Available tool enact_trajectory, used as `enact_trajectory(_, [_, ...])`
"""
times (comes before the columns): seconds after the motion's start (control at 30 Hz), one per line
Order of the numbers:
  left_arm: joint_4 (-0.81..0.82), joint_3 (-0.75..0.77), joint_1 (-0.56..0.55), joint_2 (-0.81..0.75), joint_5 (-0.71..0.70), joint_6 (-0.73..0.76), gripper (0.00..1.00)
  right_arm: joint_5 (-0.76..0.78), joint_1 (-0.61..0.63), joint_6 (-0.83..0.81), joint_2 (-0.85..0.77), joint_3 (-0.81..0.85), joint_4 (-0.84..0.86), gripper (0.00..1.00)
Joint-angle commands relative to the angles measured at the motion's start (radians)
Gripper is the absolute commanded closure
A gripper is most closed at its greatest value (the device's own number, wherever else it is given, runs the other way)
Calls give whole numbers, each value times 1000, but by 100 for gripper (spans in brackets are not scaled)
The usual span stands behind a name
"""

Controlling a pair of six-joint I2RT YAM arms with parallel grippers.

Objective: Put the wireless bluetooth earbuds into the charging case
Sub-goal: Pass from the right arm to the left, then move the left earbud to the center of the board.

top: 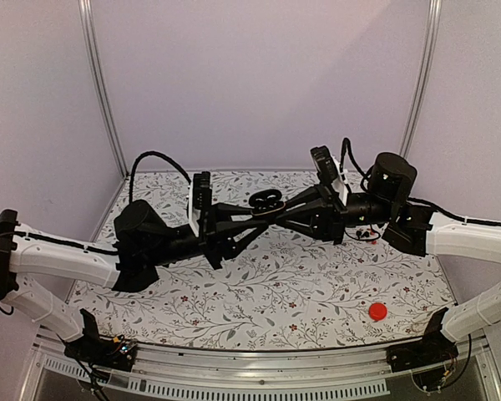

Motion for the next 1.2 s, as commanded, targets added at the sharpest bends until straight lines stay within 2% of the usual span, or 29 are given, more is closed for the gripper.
enact_trajectory(0.0, [40,-4,-10,2,-12,-7,78,25,1,0,-1,6,-4,79])
enact_trajectory(0.2, [40,-29,-10,-25,-35,9,82,59,-10,10,-10,-9,-18,44])
enact_trajectory(0.3, [35,-46,-4,-43,-53,18,82,64,-27,21,-25,-25,-17,36])
enact_trajectory(0.37, [31,-58,2,-57,-61,24,83,66,-42,31,-36,-38,-21,26])
enact_trajectory(0.5, [-9,-83,12,-82,-87,71,83,71,-114,72,-74,-78,-25,18])
enact_trajectory(0.63, [-28,-134,30,-114,-124,119,83,109,-257,140,-131,-126,-61,13])
enact_trajectory(0.77, [-51,-181,48,-154,-159,158,83,229,-409,148,-135,-97,-254,13])
enact_trajectory(0.97, [-46,-224,82,-200,-152,138,83,459,-578,62,3,-15,-571,17])
enact_trajectory(1.07, [-35,-236,93,-206,-142,130,83,477,-675,77,78,-31,-580,19])
enact_trajectory(1.17, [-18,-246,105,-207,-128,123,83,564,-711,98,134,-45,-569,21])
